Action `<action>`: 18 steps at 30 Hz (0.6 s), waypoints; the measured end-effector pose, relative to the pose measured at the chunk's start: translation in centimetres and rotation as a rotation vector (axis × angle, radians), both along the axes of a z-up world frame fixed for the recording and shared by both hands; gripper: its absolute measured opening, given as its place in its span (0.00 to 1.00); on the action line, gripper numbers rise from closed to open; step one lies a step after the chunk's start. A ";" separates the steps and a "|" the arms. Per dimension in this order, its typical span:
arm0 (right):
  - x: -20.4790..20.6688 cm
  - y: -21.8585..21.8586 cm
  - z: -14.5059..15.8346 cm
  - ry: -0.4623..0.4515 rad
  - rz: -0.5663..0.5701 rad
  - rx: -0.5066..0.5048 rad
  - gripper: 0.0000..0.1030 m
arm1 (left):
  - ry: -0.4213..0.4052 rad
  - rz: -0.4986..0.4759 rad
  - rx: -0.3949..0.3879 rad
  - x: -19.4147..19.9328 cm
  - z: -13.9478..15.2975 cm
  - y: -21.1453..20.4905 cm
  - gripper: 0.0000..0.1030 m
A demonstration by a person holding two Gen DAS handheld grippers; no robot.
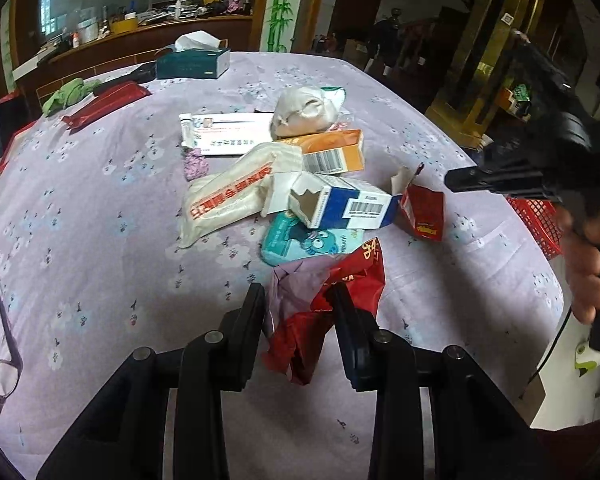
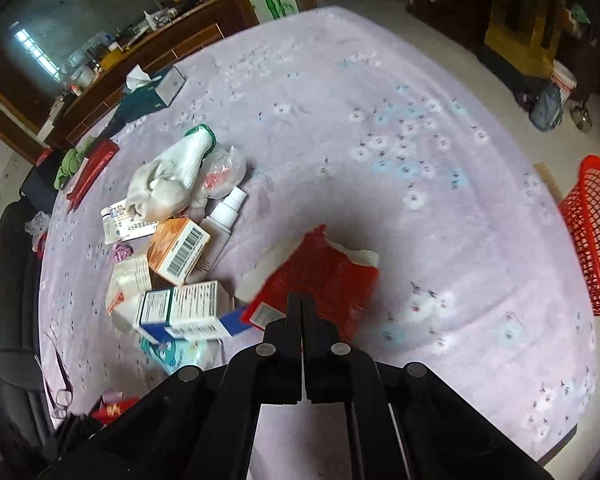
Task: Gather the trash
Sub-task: 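Carry the held bag and red packet over to the red mesh wastebasket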
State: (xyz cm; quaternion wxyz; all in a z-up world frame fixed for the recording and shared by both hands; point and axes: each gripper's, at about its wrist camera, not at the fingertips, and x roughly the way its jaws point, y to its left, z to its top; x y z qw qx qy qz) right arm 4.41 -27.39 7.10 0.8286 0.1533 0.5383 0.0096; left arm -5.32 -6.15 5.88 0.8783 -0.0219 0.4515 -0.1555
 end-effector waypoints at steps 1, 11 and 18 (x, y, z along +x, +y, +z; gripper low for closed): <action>-0.3 -0.1 0.2 -0.012 0.005 0.018 0.00 | 0.003 -0.006 -0.003 0.1 -0.1 -0.2 0.32; 0.0 -4.6 -2.1 0.058 -0.204 0.181 0.44 | 0.003 -0.046 -0.009 0.1 -0.1 -0.6 0.32; 0.4 -3.7 -5.5 0.121 -0.209 0.222 0.44 | 0.011 -0.046 -0.004 0.1 -0.5 0.1 0.32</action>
